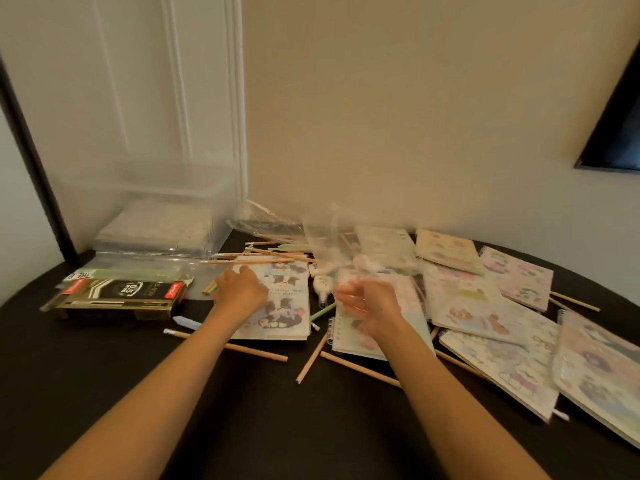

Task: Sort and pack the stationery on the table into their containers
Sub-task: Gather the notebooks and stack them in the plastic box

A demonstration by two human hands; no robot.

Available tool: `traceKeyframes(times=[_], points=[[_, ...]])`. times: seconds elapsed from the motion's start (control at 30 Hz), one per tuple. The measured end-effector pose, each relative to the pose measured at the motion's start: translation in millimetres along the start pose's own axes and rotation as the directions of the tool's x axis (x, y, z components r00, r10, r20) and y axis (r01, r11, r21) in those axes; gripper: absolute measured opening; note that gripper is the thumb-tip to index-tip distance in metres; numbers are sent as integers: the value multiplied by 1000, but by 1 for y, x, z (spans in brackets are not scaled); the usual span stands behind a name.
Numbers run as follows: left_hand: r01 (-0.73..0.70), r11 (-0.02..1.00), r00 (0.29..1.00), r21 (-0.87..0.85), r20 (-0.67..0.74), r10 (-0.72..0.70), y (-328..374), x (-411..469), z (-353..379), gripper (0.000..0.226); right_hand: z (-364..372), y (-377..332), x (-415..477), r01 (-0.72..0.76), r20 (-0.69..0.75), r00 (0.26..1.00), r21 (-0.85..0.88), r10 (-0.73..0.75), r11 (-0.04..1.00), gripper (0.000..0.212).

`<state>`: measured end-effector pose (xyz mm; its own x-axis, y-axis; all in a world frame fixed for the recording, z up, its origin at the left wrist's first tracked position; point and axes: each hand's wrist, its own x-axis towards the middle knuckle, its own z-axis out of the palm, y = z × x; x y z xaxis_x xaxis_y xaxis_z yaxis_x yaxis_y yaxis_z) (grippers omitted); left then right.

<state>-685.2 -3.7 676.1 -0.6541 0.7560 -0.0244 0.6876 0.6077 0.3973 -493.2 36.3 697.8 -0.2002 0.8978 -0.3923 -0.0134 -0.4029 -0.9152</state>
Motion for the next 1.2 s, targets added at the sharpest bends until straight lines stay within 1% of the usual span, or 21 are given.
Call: traceKeyframes(times=[0.07,0.1,0.2,0.27,0.3,0.37,0.43,0.53,0.6,0.67,0.7,0.77,0.8,0.87,0.97,1.03,1.1,1.2], points=[[34,999,999,24,-16,-34,-12,4,0,57,4,0,-5,15,-46,999,-96,-19,995,24],[43,999,999,21,-21,-43,-16,7,0,60,5,1,-6,44,-79,995,-150,-56,988,30],[83,996,997,-41,5,-83,-26,13,-1,66,5,3,-8,193,-135,960,-312,-244,930,49],[113,990,993,-85,25,-111,-30,13,-3,70,6,3,-7,258,-117,940,-371,-320,892,49],[138,984,990,-114,35,-135,-30,13,-6,73,8,1,-7,266,-99,941,-373,-323,889,47],[201,953,979,-225,72,-190,-31,14,-8,75,12,-1,-4,231,-75,959,-353,-274,906,42],[236,900,971,-367,132,-200,-34,19,-10,67,16,-1,0,195,-45,973,-376,-228,906,39],[204,810,977,-550,162,-136,-32,24,-16,39,18,-1,6,196,-2,975,-453,-220,870,44],[194,727,978,-659,186,-92,-27,27,-24,33,19,-3,9,224,2,968,-464,-252,857,48],[228,624,967,-748,247,-56,-21,30,-32,30,20,-7,12,248,-1,961,-448,-277,859,51],[270,577,954,-771,296,-51,-18,30,-37,25,22,-9,13,259,-7,957,-430,-290,865,50],[358,502,922,-788,382,-59,-15,30,-44,5,24,-15,15,280,-29,948,-403,-318,871,44],[392,469,909,-792,412,-64,-14,29,-47,5,24,-17,15,284,-39,944,-401,-326,871,40],[430,405,893,-807,447,-58,-15,29,-52,16,25,-21,20,282,-57,941,-408,-333,868,36],[453,316,875,-833,484,22,-17,27,-61,25,28,-25,27,247,-82,950,-400,-303,883,33],[444,280,877,-851,477,62,-17,25,-65,28,28,-25,31,221,-89,958,-380,-273,898,31],[431,271,881,-861,466,79,-18,21,-69,30,27,-24,32,189,-90,968,-353,-235,916,28],[408,290,890,-866,448,85,-20,18,-72,26,25,-20,35,168,-87,975,-306,-203,937,23]])
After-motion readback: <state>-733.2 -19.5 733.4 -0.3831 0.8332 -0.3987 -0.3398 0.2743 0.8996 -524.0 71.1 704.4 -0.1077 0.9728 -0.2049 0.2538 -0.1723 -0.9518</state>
